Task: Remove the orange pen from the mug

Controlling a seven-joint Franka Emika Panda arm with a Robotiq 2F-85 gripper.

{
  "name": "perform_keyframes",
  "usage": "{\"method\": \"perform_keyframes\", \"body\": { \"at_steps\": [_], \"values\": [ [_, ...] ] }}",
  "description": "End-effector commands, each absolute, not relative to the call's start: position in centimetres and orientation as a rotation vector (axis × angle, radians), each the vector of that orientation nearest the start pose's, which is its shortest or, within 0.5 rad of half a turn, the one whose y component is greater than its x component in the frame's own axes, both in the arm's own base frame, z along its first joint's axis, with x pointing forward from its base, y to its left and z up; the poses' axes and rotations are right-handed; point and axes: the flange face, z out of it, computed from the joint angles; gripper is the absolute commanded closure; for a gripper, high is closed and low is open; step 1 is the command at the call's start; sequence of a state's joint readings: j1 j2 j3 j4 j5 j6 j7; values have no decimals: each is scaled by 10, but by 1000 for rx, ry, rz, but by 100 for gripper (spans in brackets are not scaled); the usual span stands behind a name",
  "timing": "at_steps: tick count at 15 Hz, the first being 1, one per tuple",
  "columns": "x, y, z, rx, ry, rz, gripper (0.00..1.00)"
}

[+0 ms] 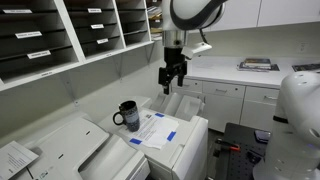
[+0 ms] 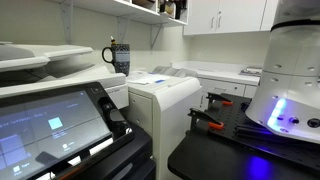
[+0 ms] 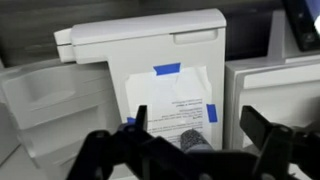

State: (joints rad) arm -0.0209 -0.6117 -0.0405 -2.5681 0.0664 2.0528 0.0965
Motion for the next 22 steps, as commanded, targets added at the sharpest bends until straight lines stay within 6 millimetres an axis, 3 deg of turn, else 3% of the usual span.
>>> {"method": "perform_keyframes", "body": {
  "at_steps": [1,5,10,18,21,22],
  "values": [
    [428,-4,450,-3004,564,-198,0],
    [483,-1,431,-2927,884,-222,0],
    [522,-14,435,-2761,1277,-191,0],
    [545,-12,429,-2411,1833,-104,2],
    [548,-11,423,-2268,2004,-35,12],
    [550,-9,422,-2218,2053,-3,20]
  ]
}}
